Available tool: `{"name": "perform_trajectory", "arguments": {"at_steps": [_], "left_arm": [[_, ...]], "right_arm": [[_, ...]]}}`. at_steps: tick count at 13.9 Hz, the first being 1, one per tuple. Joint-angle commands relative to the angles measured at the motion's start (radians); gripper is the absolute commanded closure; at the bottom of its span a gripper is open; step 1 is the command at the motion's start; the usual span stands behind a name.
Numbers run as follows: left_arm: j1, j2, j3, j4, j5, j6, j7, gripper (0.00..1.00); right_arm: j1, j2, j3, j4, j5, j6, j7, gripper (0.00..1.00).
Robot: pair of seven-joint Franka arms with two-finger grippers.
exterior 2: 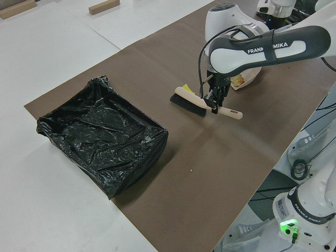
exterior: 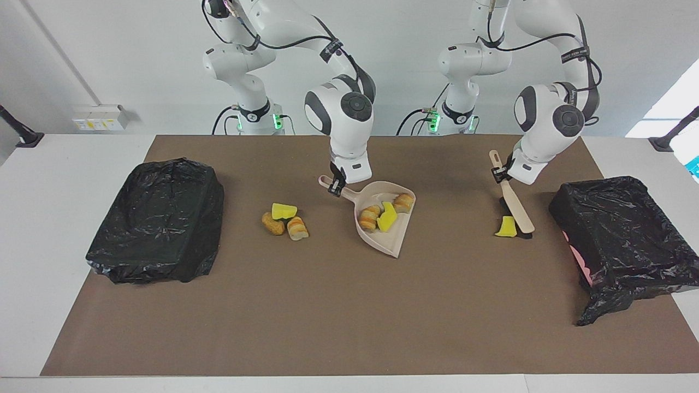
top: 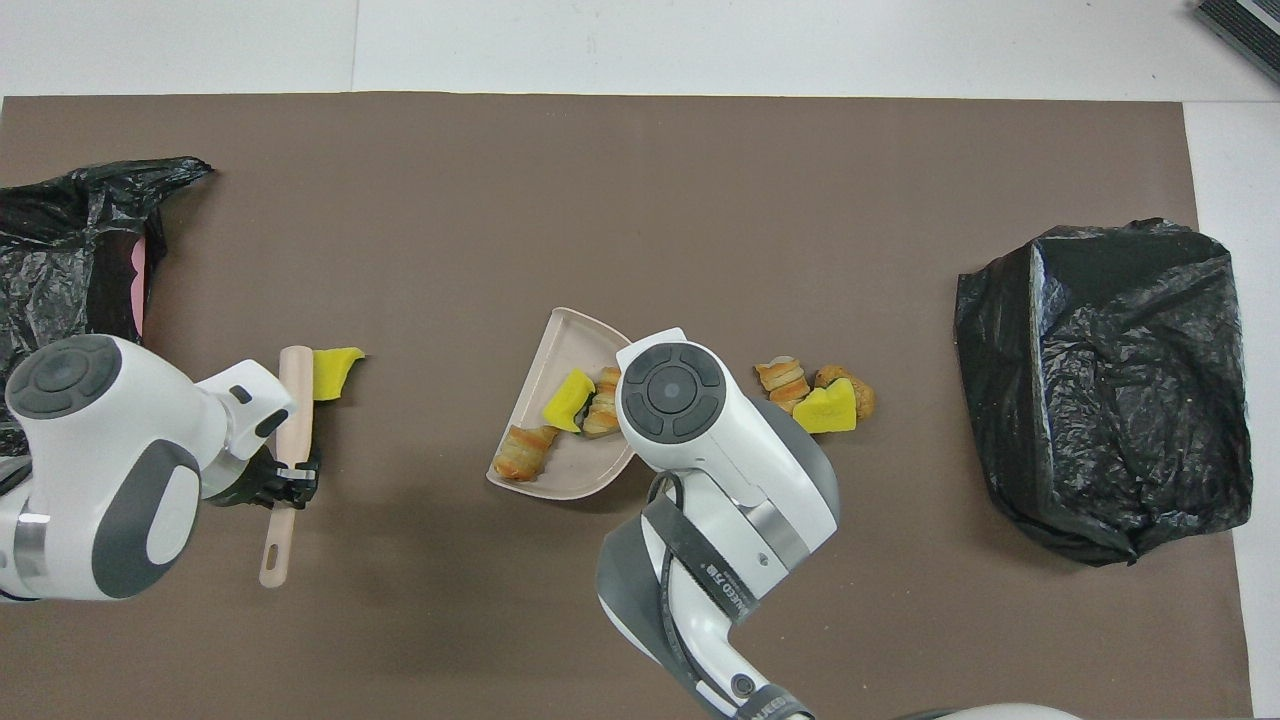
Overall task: Sweep and dump trash in bin
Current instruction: 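Sweep the remaining yellow sponge into the dustpan with the brush, then carry the loaded dustpan with the right gripper toward the black bag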
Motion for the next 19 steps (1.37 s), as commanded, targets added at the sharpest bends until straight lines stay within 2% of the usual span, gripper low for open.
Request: {"name": "perform_trajectory", "arguments": {"at_steps": [1,2,6,9,12,15,19], "left_arm": [[-0.11,0.036,0.012,-0.001,-0.059,0.027,0.035,1.0],[-0.133,0.039,0.01,0.007,-0.092,0.027,0.044,1.0],[-0.335,0.036,0.012,0.017,-0.157,0.066,0.045,1.0],[-0.403,0.048,0.013,0.078,-0.183,0.063,0.022,1.0],[-0.373,0.085,0.022,0.125,-0.189,0.036,-0.002,1.0],[-0.241,0.094,0.024,0.123,-0.17,0.032,-0.016,1.0],[-0.159,0.1,0.024,0.125,-0.072,0.039,-0.076,1.0]], "right_arm": [[-0.01,-0.025,0.007,-0.033,-0.019,0.012,0.021,1.0],[-0.01,-0.025,0.007,-0.033,-0.019,0.011,0.021,1.0],[-0.01,-0.025,0.007,-0.033,-0.018,0.011,0.023,1.0],[-0.01,-0.025,0.007,-0.033,-0.018,0.011,0.023,1.0],[-0.012,-0.025,0.007,-0.033,-0.016,0.011,0.023,1.0],[-0.012,-0.025,0.007,-0.033,-0.016,0.011,0.023,1.0],[-0.019,-0.027,0.006,-0.018,-0.016,0.006,0.023,1.0]]}}
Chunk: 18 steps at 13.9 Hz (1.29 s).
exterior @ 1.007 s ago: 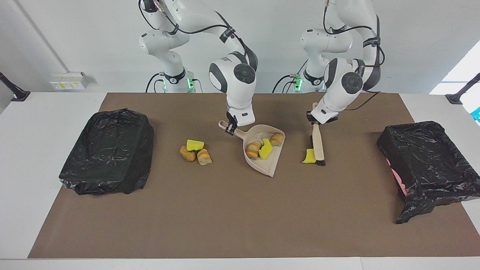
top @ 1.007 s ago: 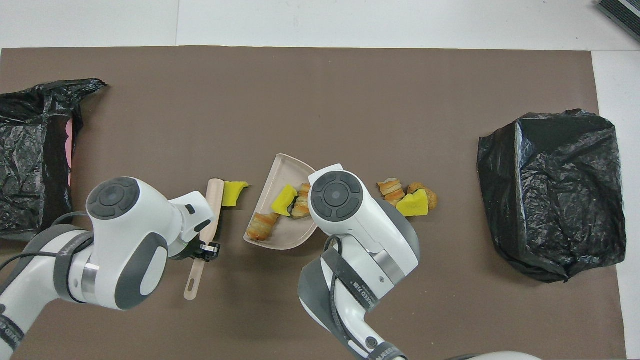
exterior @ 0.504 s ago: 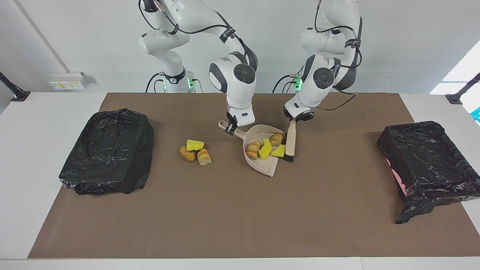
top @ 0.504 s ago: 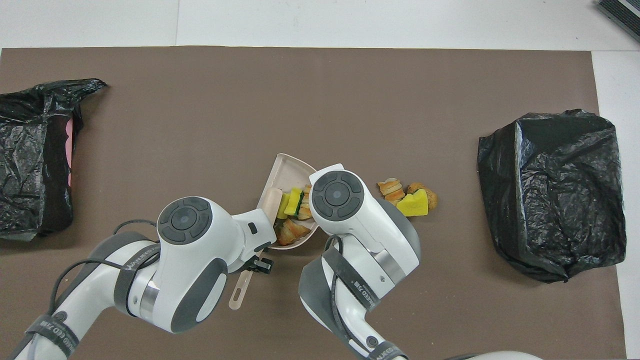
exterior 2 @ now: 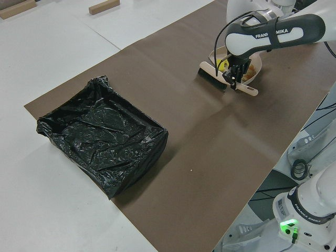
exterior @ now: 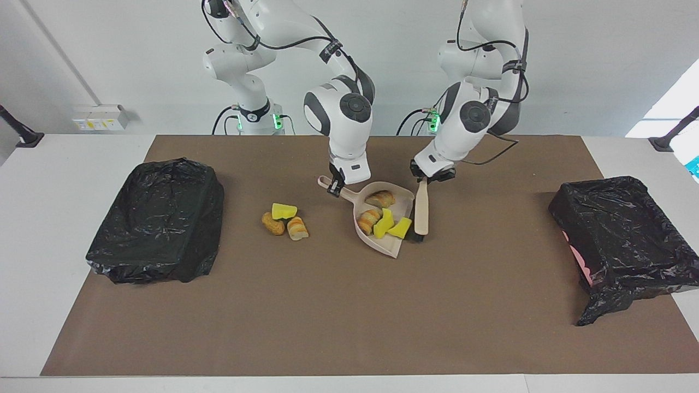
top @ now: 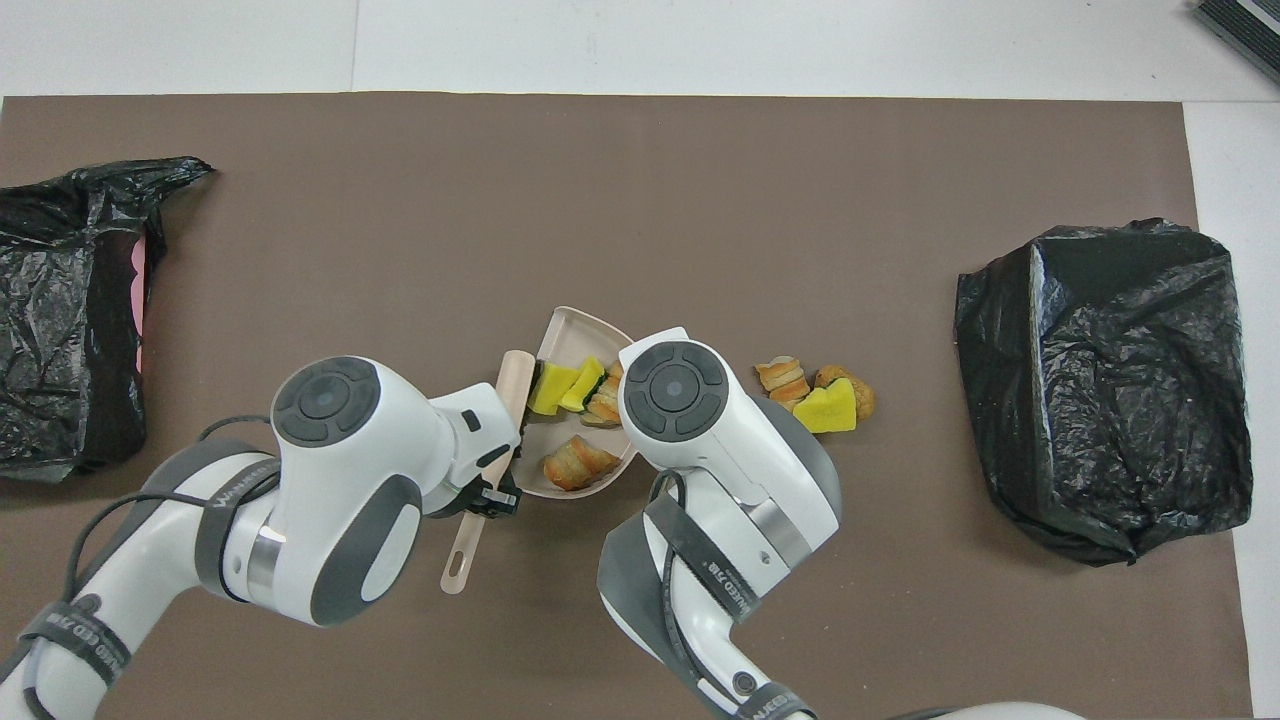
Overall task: Sweep and dump trash in bin
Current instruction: 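Carry the loaded dustpan with the right gripper toward the black bag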
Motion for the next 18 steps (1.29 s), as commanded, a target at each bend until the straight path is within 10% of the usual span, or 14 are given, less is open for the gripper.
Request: {"name": "perform_trajectory", "arguments": {"at_steps": [1,8,18], "left_arm": [[0.05,0.004,-0.011,0.022,0.053,-0.009,-0.057,1.0],[0.047,-0.027,-0.015,-0.004,0.055,-0.002,-0.1,1.0],[-0.425,-0.156,-0.023,-0.159,-0.02,0.158,-0.615,1.0]], "right_arm": [[-0.024,-0.031,0.008,-0.015,-0.016,0.006,0.023,1.0],[-0.157,-0.105,0.006,0.017,-0.021,0.022,-0.012,1.0],[-0.537,-0.171,0.003,0.088,0.077,-0.023,-0.411,1.0]]}}
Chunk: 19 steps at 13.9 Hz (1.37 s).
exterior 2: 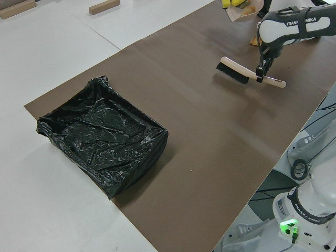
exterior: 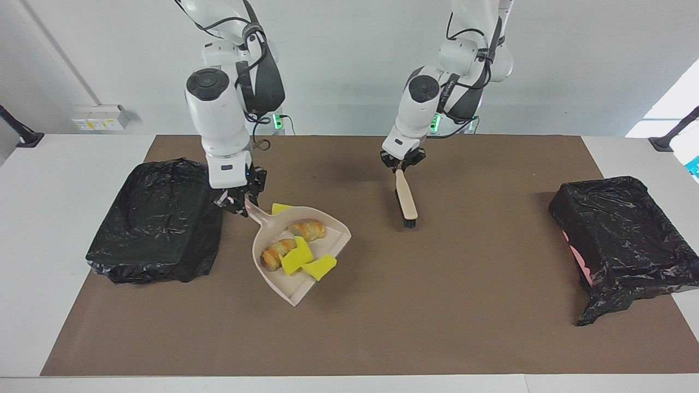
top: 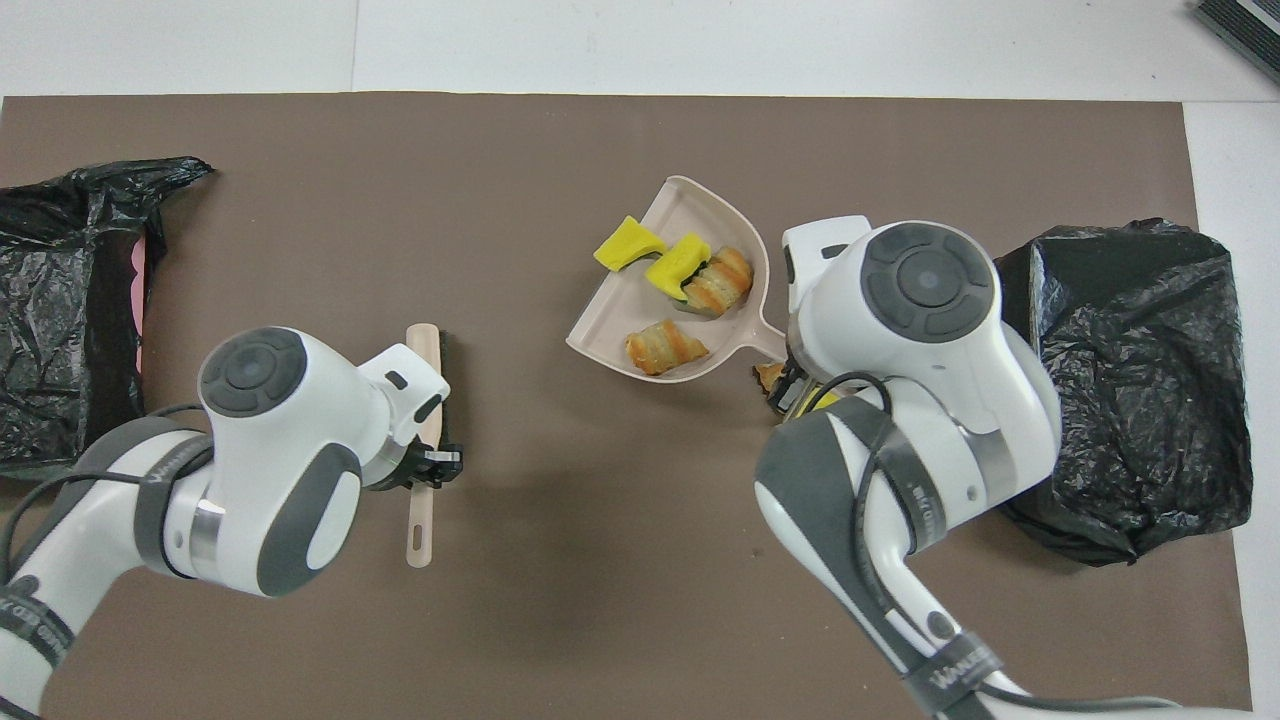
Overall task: Sweep and dump trash in bin
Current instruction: 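Carry the loaded dustpan with the right gripper toward the black bag, then tip the dustpan over the bag while the left gripper drops the brush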
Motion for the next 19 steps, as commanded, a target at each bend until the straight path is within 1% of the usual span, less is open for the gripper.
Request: {"name": "perform_trajectory", "arguments": {"at_steps": [1,2,5,8,9,10,11,12,13,14,15,16,18,19], "left_arm": [[-0.104,-0.055,0.018,-0.075,-0.069,0.052,-0.047,1.0],[-0.129,-0.042,0.018,-0.083,-0.089,0.074,-0.062,1.0],[-0.178,-0.042,0.018,-0.112,-0.097,0.12,-0.079,1.0],[-0.175,-0.042,0.019,-0.116,-0.098,0.117,-0.079,1.0],[-0.169,-0.044,0.021,-0.123,-0.099,0.115,-0.078,0.97],[-0.168,-0.041,0.021,-0.127,-0.097,0.118,-0.073,0.93],[-0.168,-0.029,0.022,-0.126,-0.097,0.118,-0.068,0.74],[-0.163,-0.024,0.024,-0.106,-0.097,0.099,-0.076,0.18],[-0.148,-0.024,0.029,-0.081,-0.097,0.085,-0.078,0.0],[-0.094,-0.024,0.029,-0.048,-0.095,0.016,-0.064,0.0],[-0.039,-0.018,0.029,0.015,-0.086,-0.069,-0.062,0.0],[-0.004,-0.016,0.032,0.055,-0.074,-0.116,-0.062,0.0],[0.149,-0.012,0.032,0.116,-0.056,-0.126,-0.02,0.0],[0.191,-0.013,0.032,0.144,-0.056,-0.133,0.044,0.0]], "right_arm": [[-0.115,-0.051,0.008,-0.006,0.062,-0.052,-0.168,1.0],[-0.162,-0.06,0.007,-0.003,0.071,-0.073,-0.231,1.0],[-0.317,-0.068,0.003,0.021,0.073,-0.131,-0.474,1.0],[-0.487,-0.071,0.002,0.038,0.071,-0.159,-0.699,1.0],[-0.534,-0.078,0.0,0.038,0.062,-0.157,-0.749,1.0],[-0.558,-0.081,-0.012,0.035,0.047,-0.143,-0.785,1.0],[-0.574,-0.081,-0.024,0.034,0.032,-0.14,-0.817,1.0],[-0.577,-0.083,-0.03,0.034,-0.026,-0.136,-0.836,1.0],[-0.577,-0.083,-0.027,0.032,-0.107,-0.13,-0.845,1.0],[-0.572,-0.086,-0.024,0.023,-0.178,-0.107,-0.86,1.0],[-0.556,-0.088,-0.023,0.011,-0.258,-0.085,-0.9,1.0],[-0.54,-0.089,-0.023,-0.001,-0.312,-0.065,-0.926,1.0],[-0.513,-0.089,-0.02,-0.008,-0.399,-0.053,-0.958,1.0],[-0.488,-0.089,-0.02,-0.018,-0.453,-0.022,-0.977,1.0]]}}
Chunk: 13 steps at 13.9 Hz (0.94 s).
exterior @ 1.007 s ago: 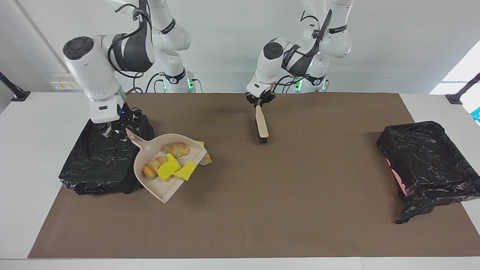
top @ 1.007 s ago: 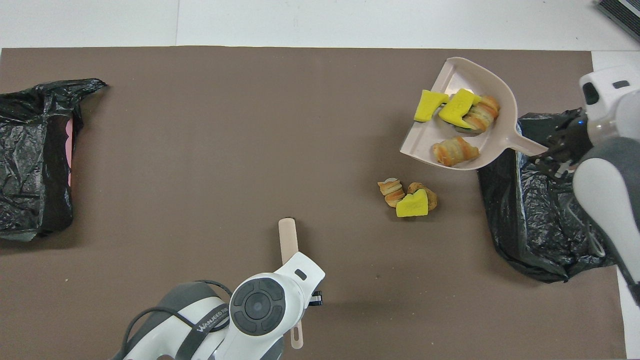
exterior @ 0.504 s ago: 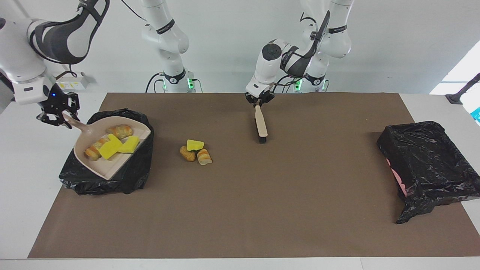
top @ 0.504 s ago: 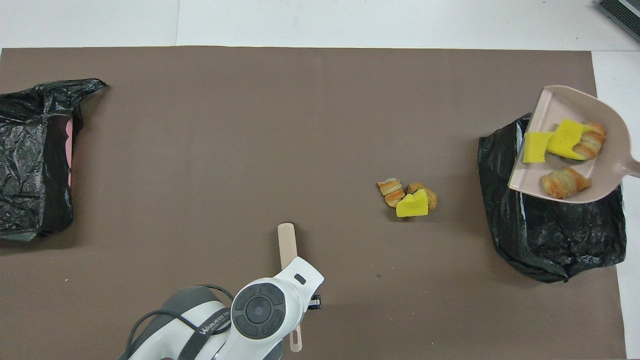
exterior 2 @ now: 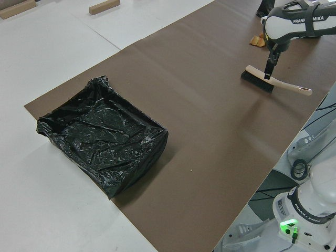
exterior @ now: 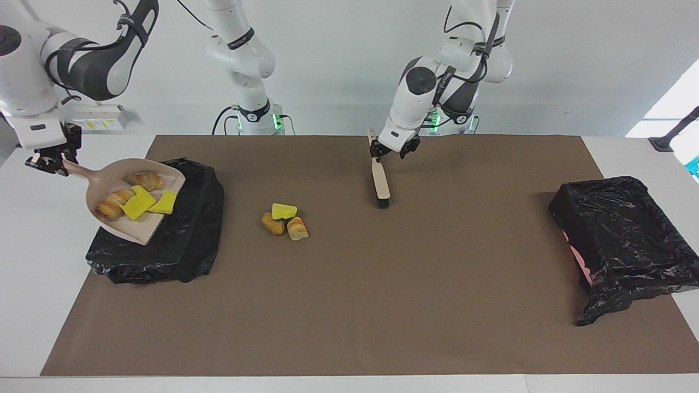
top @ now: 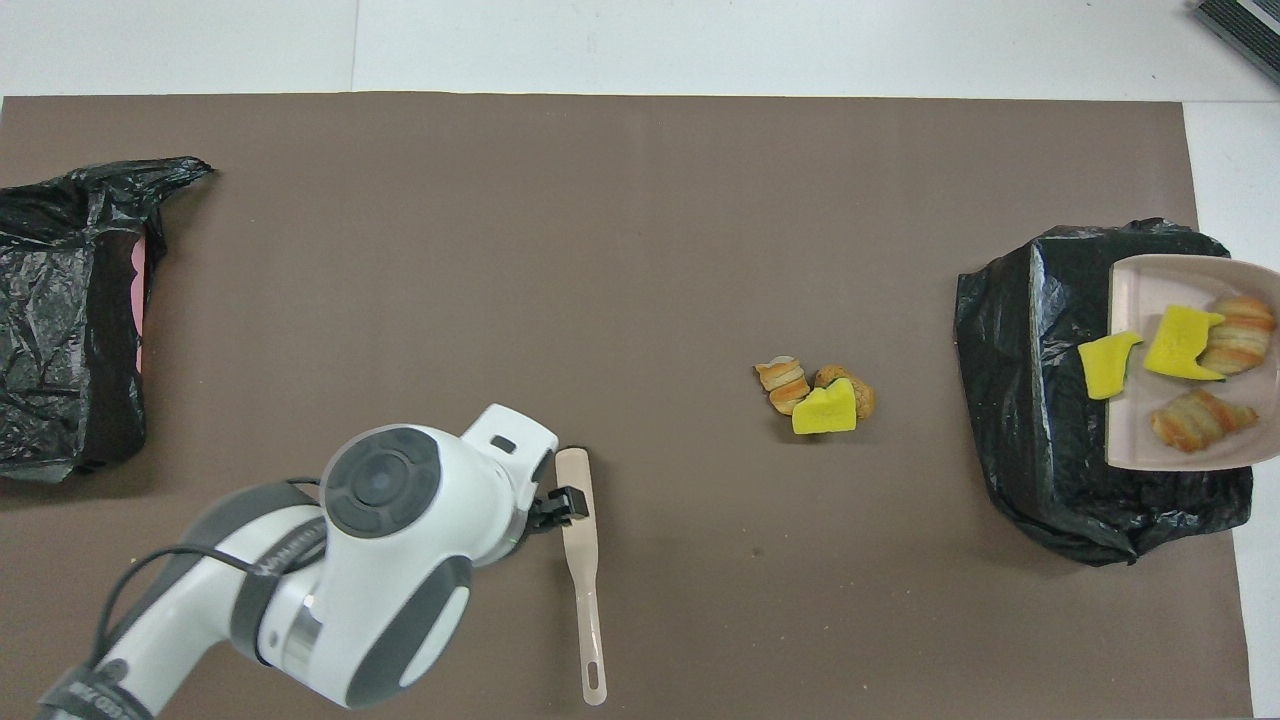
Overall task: Sweep and dump trash in bin
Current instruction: 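Tip the dustpan over the bag while the left gripper drops the brush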
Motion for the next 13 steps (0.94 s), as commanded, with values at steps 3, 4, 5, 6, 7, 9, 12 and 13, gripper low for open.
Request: {"name": "perform_trajectory", "arguments": {"at_steps": [3,4,5,6,7,9,12,13], "left_arm": [[0.241,0.056,-0.008,0.199,0.022,-0.141,0.255,0.0],[0.276,0.091,-0.008,0.273,0.052,-0.196,0.282,0.0],[0.307,0.123,-0.008,0.351,0.091,-0.265,0.319,0.0],[0.327,0.143,-0.008,0.425,0.127,-0.337,0.398,0.0],[0.347,0.148,-0.008,0.468,0.161,-0.386,0.498,0.0],[0.394,0.14,-0.008,0.51,0.184,-0.43,0.606,0.0],[0.413,0.14,-0.008,0.588,0.227,-0.514,0.654,0.0],[0.415,0.139,-0.008,0.585,0.227,-0.513,0.649,0.0]], "right_arm": [[0.09,-0.026,0.004,-0.077,-0.294,0.076,0.025,1.0],[0.1,-0.027,0.007,-0.08,-0.325,0.073,0.033,1.0],[0.129,-0.027,0.005,-0.08,-0.369,0.064,0.037,1.0],[0.15,-0.029,0.005,-0.08,-0.423,0.047,0.056,1.0],[0.172,-0.03,0.005,-0.079,-0.465,0.016,0.064,1.0],[0.196,-0.035,0.005,-0.077,-0.5,-0.016,0.065,1.0],[0.253,-0.038,0.011,-0.061,-0.584,-0.082,0.065,1.0],[0.274,-0.047,0.011,-0.054,-0.594,-0.122,0.073,1.0]]}}
